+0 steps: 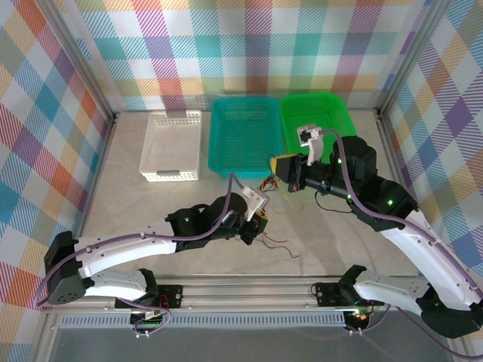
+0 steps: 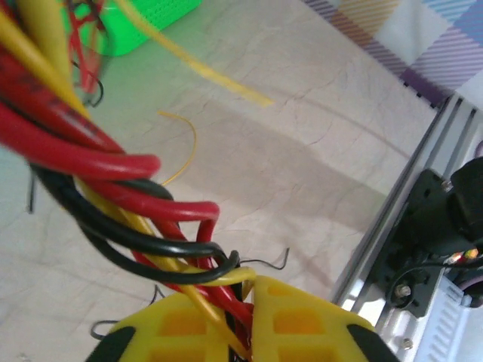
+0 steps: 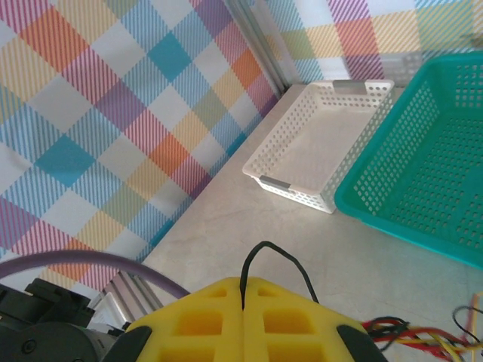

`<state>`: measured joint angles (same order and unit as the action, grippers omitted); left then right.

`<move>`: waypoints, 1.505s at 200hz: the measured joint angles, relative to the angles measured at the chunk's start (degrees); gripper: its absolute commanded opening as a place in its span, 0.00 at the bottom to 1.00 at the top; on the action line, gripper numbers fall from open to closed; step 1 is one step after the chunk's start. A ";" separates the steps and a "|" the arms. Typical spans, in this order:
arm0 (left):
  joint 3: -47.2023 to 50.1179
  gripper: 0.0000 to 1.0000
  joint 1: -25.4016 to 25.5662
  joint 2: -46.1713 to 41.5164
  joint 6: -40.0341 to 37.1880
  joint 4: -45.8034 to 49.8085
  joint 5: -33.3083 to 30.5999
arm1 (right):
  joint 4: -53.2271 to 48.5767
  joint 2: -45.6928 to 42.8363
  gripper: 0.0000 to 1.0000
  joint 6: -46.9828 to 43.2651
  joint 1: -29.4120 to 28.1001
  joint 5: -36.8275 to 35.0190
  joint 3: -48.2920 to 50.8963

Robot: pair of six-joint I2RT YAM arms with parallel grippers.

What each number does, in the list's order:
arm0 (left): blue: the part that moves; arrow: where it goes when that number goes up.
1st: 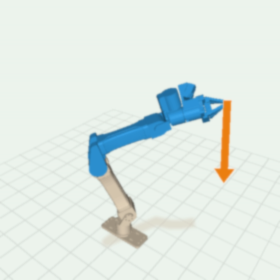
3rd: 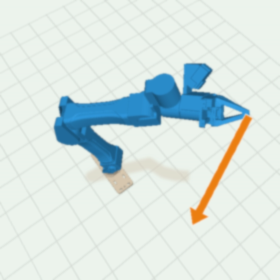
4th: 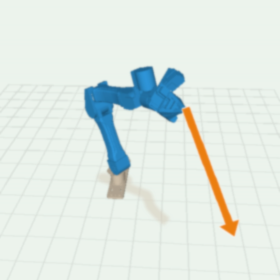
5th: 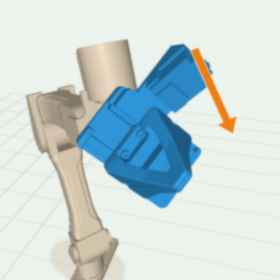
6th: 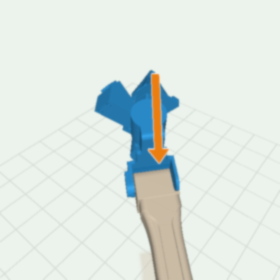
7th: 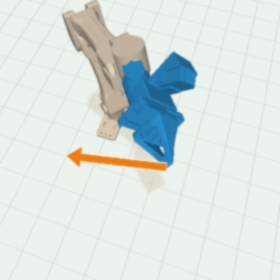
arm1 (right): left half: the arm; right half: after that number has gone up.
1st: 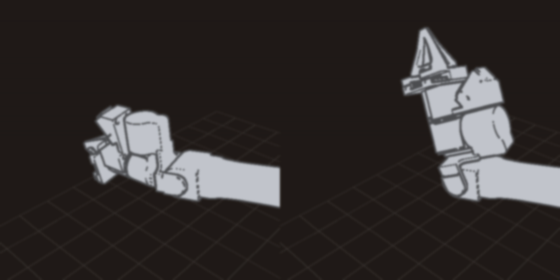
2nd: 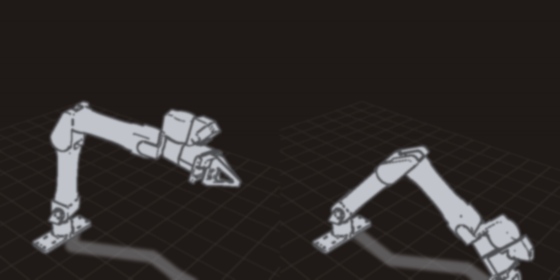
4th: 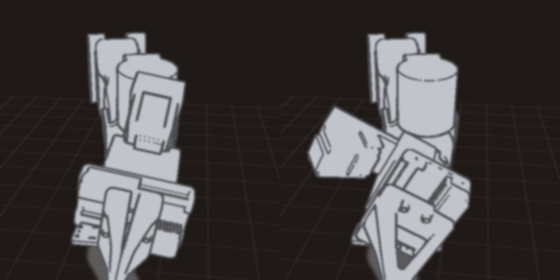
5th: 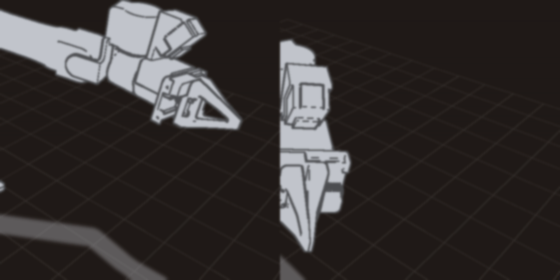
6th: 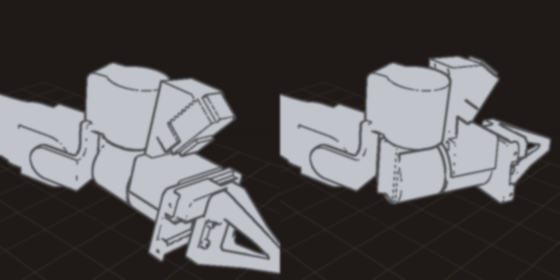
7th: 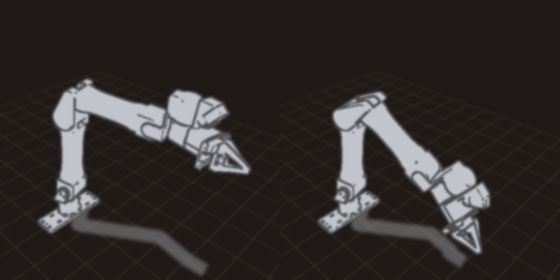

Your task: Untangle the cables

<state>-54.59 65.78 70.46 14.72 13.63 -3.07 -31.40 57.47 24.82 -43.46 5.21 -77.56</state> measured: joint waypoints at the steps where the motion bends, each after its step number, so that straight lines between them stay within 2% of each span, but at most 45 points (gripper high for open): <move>1: 0.04 0.00 0.00 -0.07 0.09 -0.07 0.07 | 0.00 -0.02 0.00 -0.02 0.00 -0.11 0.00; 42: 3.02 0.00 -0.02 -4.28 0.22 -1.97 5.03 | -1.95 -0.87 0.00 -1.36 0.44 -5.22 0.02; 68: 5.35 0.00 -0.07 -6.69 1.11 -3.50 8.68 | -3.63 0.11 0.00 -1.75 2.38 -5.51 0.46; 94: 7.02 0.00 -0.68 -8.22 2.69 -5.11 11.58 | -3.67 0.70 0.19 -1.73 4.02 -2.03 3.65; 121: 8.28 0.00 -2.36 -9.18 4.24 -6.78 14.62 | -2.38 0.24 0.42 -1.29 4.13 5.57 9.05; 142: 8.31 0.00 -3.37 -9.25 4.61 -6.73 16.02 | -0.13 -1.07 0.52 -1.09 4.13 11.54 13.70; 170: 8.26 0.00 -3.80 -9.22 4.55 -6.29 17.27 | 2.62 -3.72 0.53 -0.92 4.13 17.05 18.99; 181: 8.13 0.00 -4.11 -9.16 4.39 -5.77 17.90 | 2.97 -4.46 0.47 -0.90 4.13 17.77 20.13; 212: 6.27 0.00 -5.20 -8.15 3.41 -2.40 18.93 | 2.62 -7.48 0.44 -0.87 4.13 13.11 20.79; 242: 4.94 0.00 -5.97 -7.78 3.02 1.18 18.60 | 0.55 -11.19 0.55 -1.11 4.13 7.80 20.04; 281: 2.69 0.00 -6.40 -5.22 2.71 4.48 18.51 | 0.98 -11.58 0.63 -1.33 4.00 8.70 20.41; 301: 2.54 0.00 -6.49 -4.92 2.40 5.49 18.67 | 2.21 -14.05 0.64 -1.31 3.91 8.72 22.67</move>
<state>-52.05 59.29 65.54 17.12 19.11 15.59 -29.19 43.42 23.51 -39.55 13.93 -54.89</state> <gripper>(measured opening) 0.048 0.632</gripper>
